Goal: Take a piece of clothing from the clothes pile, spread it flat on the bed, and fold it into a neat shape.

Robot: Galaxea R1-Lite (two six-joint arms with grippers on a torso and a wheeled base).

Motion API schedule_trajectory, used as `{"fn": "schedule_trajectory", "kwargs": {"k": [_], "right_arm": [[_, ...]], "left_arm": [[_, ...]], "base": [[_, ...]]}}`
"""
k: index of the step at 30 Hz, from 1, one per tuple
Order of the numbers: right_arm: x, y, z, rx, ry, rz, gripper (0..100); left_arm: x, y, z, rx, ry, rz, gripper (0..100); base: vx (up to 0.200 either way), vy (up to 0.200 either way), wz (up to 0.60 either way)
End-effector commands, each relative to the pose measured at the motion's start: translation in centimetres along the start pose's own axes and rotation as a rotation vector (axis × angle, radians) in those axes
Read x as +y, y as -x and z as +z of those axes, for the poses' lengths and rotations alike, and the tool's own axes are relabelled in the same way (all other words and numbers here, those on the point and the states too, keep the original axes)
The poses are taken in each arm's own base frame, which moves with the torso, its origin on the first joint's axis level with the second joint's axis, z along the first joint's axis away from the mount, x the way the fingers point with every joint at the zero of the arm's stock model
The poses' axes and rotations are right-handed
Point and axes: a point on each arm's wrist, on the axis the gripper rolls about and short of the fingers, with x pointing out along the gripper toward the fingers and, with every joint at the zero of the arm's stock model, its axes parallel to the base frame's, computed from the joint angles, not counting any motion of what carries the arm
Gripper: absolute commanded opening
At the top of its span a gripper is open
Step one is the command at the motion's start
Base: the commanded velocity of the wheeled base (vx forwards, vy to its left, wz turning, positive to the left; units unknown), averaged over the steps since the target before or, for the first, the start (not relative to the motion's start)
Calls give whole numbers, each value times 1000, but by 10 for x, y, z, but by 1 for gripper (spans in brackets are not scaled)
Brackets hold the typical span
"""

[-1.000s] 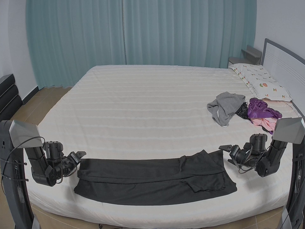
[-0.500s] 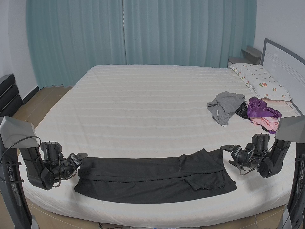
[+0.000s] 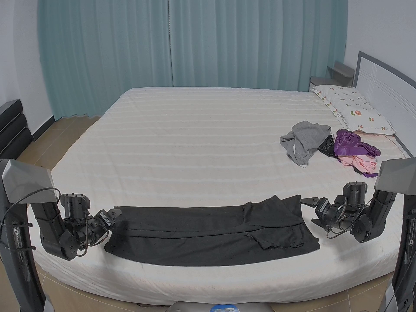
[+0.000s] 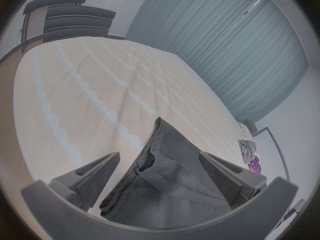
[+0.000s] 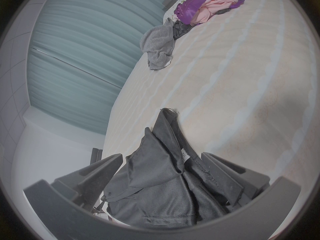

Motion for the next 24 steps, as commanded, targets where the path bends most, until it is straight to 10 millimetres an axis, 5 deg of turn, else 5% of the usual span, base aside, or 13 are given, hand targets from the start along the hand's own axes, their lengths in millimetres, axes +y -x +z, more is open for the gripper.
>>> {"fn": "schedule_trajectory", "kwargs": {"k": [1, 9, 10, 17, 24], "right_arm": [[0, -1, -1, 2, 1, 0, 100], [0, -1, -1, 3, 0, -1, 100], [0, -1, -1, 3, 0, -1, 100], [4, 0, -1, -5, 6, -1, 100], [47, 14, -8, -73, 63, -27, 100]], "left_arm": [[-2, -9, -6, 4, -12, 10, 100], [-11, -11, -13, -9, -22, 17, 100], [-11, -11, -13, -16, -19, 22, 0], [-12, -13, -13, -44, -18, 47, 0], [-19, -6, -5, -92, -17, 37, 0]], "base": [[0, 0, 0], [0, 0, 0], [0, 0, 0], [0, 0, 0], [0, 0, 0]]}}
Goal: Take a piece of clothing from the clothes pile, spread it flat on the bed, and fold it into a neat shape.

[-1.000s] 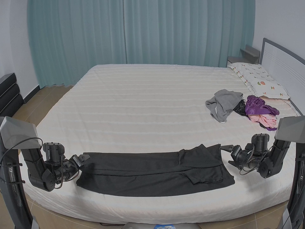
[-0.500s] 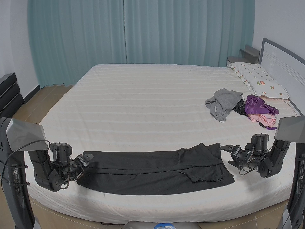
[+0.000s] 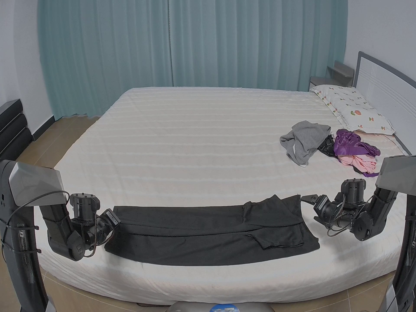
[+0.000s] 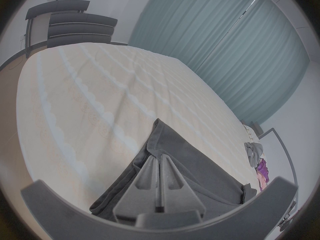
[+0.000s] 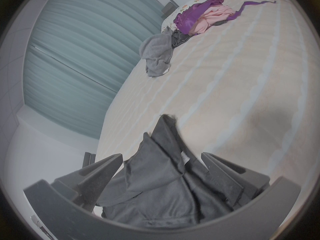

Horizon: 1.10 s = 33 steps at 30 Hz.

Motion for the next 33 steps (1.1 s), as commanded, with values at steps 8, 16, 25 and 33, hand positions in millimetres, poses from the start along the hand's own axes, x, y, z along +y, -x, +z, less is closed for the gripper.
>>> {"fn": "schedule_trajectory", "kwargs": {"k": [8, 16, 25, 33], "right_arm": [[46, 3, -27, 59, 47, -38, 100], [40, -18, -29, 86, 44, -113, 100], [39, -25, -29, 109, 42, -155, 100], [38, -29, -30, 126, 46, -176, 0]], "left_arm": [[-13, 10, 10, -49, 2, -46, 0], [-13, 10, 10, -49, 0, -49, 0], [-14, 8, 10, -51, 0, -51, 0], [-15, 7, 11, -54, 1, -55, 0]], "base": [[0, 0, 0], [0, 0, 0], [0, 0, 0], [0, 0, 0]]}}
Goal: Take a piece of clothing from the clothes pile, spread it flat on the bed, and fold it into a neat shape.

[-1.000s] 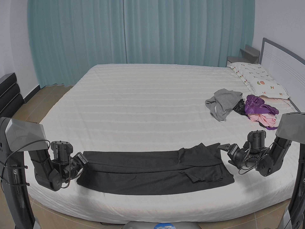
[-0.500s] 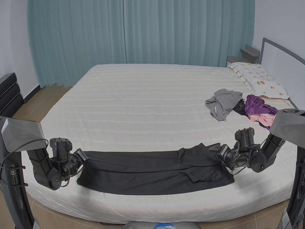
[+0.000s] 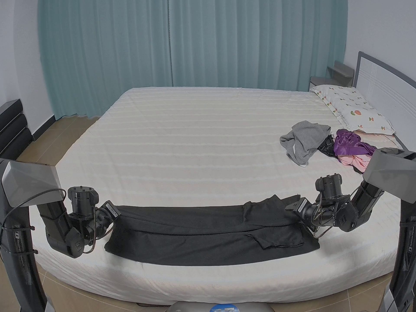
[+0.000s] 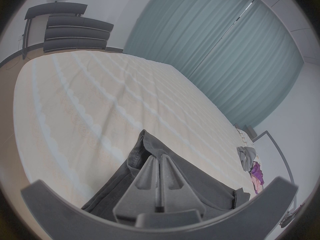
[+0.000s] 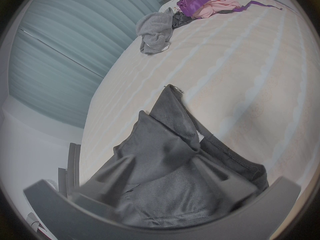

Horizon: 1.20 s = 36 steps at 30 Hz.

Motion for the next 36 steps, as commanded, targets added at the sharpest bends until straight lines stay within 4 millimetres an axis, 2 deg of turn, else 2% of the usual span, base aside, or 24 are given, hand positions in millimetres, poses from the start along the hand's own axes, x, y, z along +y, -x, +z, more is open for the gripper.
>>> {"fn": "schedule_trajectory", "kwargs": {"k": [1, 13, 19, 24, 31, 36], "right_arm": [[-2, -2, -3, 23, -1, -27, 0], [3, 2, 8, 1, -15, -21, 0], [11, 3, 19, -33, -17, 14, 0], [28, -1, 30, -89, -5, 54, 0], [63, -14, 66, -260, -2, 149, 0], [64, -26, 66, -274, 2, 163, 0]], "left_arm": [[0, -1, -1, 2, 0, 2, 0], [-2, -1, 2, -5, 0, -5, 0], [-11, -3, 13, -48, -2, -41, 0], [-20, -15, 26, -82, -40, -59, 0], [-38, -48, 71, -217, -8, -121, 0], [-34, -59, 67, -212, -5, -111, 0]], "base": [[0, 0, 0], [0, 0, 0], [0, 0, 0], [0, 0, 0], [0, 0, 0], [0, 0, 0]]}}
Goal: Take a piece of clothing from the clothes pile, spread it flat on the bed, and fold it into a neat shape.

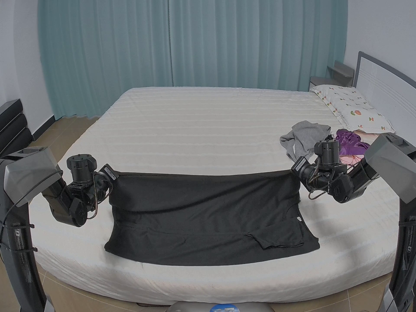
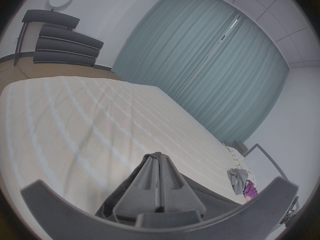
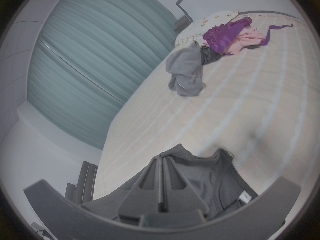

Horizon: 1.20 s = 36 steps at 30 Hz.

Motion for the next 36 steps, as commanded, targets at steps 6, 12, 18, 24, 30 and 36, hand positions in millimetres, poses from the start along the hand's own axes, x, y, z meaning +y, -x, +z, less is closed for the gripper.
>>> {"fn": "schedule_trajectory", "kwargs": {"k": [6, 12, 18, 24, 30, 36], "right_arm": [[-24, -16, -24, 45, 17, -72, 0], [-36, -3, -32, 83, 49, -104, 0], [-29, -7, -28, 65, 54, -77, 0], [-7, -27, -4, -36, 39, 8, 0], [-2, -36, 0, -80, 45, 37, 0], [-14, -35, -8, -49, 44, -3, 0]], "left_arm": [[32, -17, -22, 36, -5, 69, 0], [45, -2, -36, 73, -100, 81, 0], [39, -9, -31, 45, -116, 51, 0], [18, -35, -8, -64, -101, -15, 0], [12, -49, -4, -114, -89, -35, 0], [17, -50, -11, -119, -91, -20, 0]], "base": [[0, 0, 0], [0, 0, 0], [0, 0, 0], [0, 0, 0], [0, 0, 0], [0, 0, 0]]}}
